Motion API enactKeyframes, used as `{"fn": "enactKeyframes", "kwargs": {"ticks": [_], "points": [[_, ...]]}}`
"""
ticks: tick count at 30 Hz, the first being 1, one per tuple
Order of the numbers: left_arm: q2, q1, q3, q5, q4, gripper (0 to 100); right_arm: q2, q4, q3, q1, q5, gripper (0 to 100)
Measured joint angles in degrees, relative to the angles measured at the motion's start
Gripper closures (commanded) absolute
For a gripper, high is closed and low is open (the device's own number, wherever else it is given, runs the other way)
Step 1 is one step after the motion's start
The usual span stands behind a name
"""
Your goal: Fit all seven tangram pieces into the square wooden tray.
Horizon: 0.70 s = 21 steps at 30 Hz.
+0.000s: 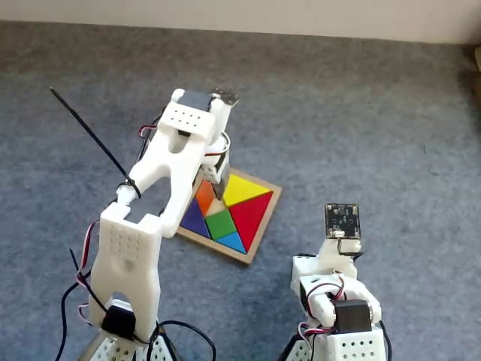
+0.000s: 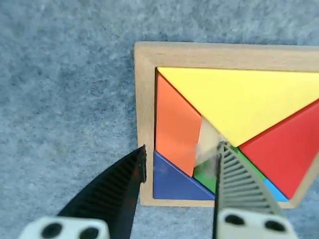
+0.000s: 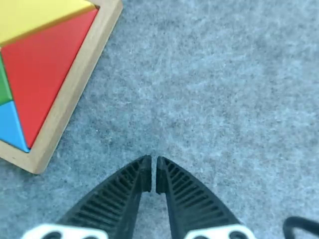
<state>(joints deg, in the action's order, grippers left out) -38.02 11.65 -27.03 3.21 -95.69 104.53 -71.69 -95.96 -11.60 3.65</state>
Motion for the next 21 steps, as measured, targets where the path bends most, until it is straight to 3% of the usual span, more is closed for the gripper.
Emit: {"fn": "enactKeyframes", "kwargs": {"ticks": [8, 14, 21], "points": [[1.85, -2.02, 0.00, -0.26, 0.00, 82, 0.00, 0.00, 0.00, 0.00, 0.00, 96.4], [1.85, -7.91, 0.00, -5.71, 0.00, 82, 0.00, 0.00, 0.00, 0.00, 0.00, 96.4], [9.85, -8.53, 0.88, -9.67, -1.32, 82, 0.00, 0.00, 0.00, 0.00, 0.00, 96.4]]}}
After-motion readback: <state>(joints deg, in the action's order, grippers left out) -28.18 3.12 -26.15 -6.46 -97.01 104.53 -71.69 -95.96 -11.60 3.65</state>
